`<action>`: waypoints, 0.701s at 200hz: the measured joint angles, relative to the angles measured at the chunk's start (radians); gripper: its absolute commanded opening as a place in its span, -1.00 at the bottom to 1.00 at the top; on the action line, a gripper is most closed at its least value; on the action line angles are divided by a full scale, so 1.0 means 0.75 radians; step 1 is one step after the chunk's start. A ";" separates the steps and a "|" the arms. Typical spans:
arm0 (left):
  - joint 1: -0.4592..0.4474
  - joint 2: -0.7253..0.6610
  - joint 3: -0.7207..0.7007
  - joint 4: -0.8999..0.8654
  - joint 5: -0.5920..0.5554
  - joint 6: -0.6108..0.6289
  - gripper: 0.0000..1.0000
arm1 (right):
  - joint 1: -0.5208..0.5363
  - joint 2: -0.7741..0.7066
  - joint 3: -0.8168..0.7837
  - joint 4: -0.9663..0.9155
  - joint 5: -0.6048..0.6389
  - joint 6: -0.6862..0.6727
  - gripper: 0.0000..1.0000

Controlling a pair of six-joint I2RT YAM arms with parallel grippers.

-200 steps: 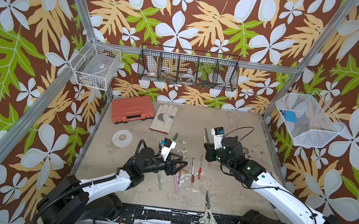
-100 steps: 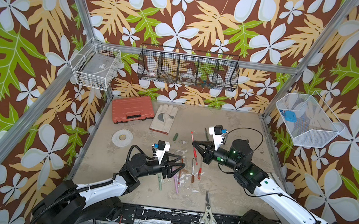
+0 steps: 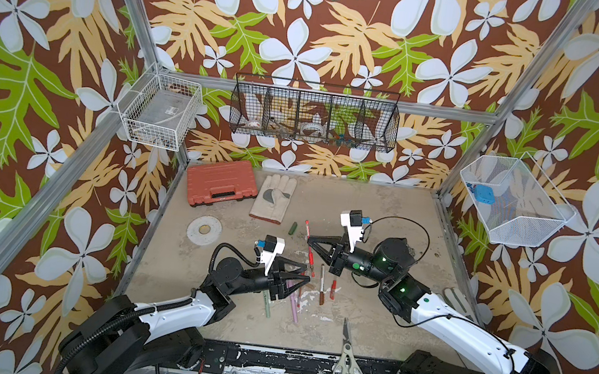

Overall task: Remove pen caps from pens
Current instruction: Turn over the pen.

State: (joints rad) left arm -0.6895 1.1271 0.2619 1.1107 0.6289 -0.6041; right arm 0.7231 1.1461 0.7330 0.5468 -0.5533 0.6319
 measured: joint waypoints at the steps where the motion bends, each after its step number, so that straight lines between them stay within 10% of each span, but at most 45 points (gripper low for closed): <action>1: 0.000 0.000 0.000 0.000 0.001 0.000 0.00 | 0.001 0.001 0.000 0.002 0.000 0.001 -0.95; 140: -0.001 -0.013 0.012 -0.016 0.009 0.006 -0.44 | 0.066 0.076 -0.030 0.168 0.051 0.064 -0.95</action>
State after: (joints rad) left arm -0.6899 1.1175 0.2707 1.0985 0.6353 -0.5995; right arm 0.7727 1.2034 0.7105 0.6727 -0.5148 0.6800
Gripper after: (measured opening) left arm 0.289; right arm 0.050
